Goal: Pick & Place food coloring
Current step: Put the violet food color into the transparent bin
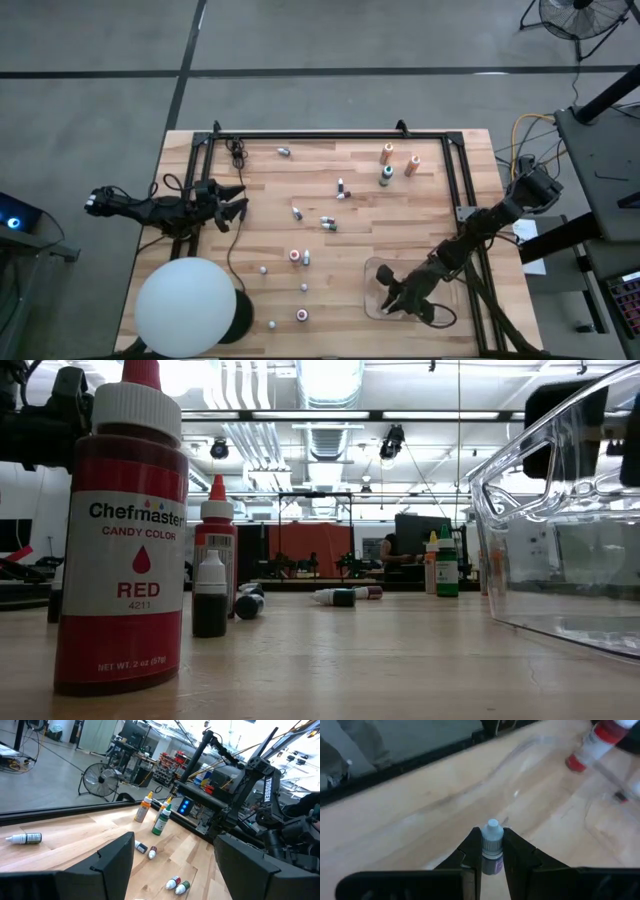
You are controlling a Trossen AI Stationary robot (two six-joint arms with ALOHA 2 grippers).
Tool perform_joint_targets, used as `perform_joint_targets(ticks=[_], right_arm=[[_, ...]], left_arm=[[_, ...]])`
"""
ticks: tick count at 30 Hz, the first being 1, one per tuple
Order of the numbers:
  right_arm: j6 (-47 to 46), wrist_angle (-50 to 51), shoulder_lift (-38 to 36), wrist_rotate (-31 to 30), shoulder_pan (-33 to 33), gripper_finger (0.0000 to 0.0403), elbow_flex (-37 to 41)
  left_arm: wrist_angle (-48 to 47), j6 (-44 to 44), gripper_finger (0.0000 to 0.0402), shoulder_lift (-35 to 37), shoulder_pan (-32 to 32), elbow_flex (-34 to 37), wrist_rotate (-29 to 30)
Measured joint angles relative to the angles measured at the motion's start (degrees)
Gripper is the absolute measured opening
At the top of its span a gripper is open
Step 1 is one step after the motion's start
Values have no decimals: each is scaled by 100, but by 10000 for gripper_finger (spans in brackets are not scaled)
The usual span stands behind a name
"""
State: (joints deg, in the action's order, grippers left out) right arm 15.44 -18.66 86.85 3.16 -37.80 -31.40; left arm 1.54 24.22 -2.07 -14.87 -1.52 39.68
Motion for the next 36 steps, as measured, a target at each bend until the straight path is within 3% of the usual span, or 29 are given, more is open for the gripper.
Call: perform_joint_targets(ticks=[26, 36], right_arm=[[-368, -440, 525, 340, 171, 43, -22], [-782, -440, 525, 340, 173, 109, -22]], left_arm=[[0, 0, 245, -2, 1, -1, 0], [0, 1, 245, -2, 0, -2, 0]])
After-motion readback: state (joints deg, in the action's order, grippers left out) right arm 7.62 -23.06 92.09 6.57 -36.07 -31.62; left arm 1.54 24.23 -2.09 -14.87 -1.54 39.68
